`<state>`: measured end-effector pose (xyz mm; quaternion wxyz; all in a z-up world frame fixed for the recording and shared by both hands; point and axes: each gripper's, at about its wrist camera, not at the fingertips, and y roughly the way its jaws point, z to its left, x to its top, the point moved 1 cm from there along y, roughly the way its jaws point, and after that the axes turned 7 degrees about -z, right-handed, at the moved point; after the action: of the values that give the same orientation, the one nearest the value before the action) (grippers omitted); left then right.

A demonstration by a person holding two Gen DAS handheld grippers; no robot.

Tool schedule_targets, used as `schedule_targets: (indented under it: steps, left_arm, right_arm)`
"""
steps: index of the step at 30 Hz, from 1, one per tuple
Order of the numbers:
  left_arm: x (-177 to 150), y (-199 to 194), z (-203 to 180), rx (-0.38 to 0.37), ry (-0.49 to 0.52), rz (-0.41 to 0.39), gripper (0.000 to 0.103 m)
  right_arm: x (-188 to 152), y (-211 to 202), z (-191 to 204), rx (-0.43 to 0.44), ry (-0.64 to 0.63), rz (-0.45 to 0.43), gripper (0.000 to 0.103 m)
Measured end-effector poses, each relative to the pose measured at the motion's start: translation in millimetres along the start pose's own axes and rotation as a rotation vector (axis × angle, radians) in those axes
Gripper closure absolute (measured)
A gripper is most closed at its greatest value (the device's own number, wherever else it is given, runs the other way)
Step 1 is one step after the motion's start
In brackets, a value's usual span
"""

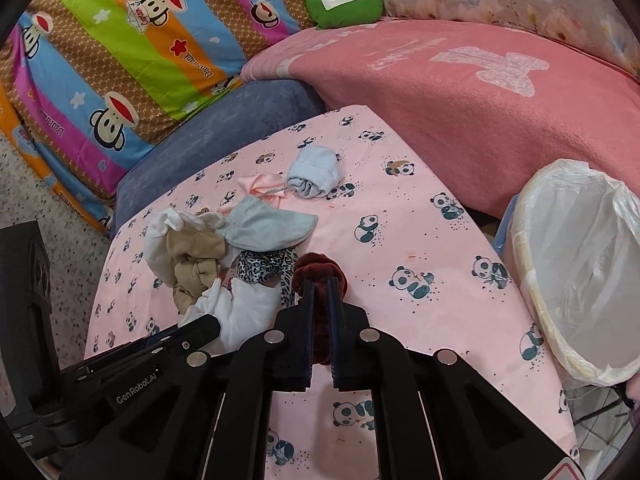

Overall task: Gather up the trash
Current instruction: 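Grasp the white sock with the left gripper while the right gripper grasps the dark red scrunchie, then carry sock and scrunchie over the bin and open both grippers to drop them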

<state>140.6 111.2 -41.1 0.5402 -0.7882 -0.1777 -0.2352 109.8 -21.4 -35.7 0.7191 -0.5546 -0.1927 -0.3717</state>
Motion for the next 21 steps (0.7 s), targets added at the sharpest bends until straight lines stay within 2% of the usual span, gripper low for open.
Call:
schedule_targets:
  steps: [9,21]
  left_arm:
    - [4,-22,-47,-0.053,0.075,-0.038,0.090]
    - [7,-32,-136,-0.134,0.243,-0.077,0.089]
  right_arm:
    - [12,-53,-27,-0.017,0.037,-0.099,0.096]
    - [27,-118,-90,-0.073,0.128,-0.215,0.096]
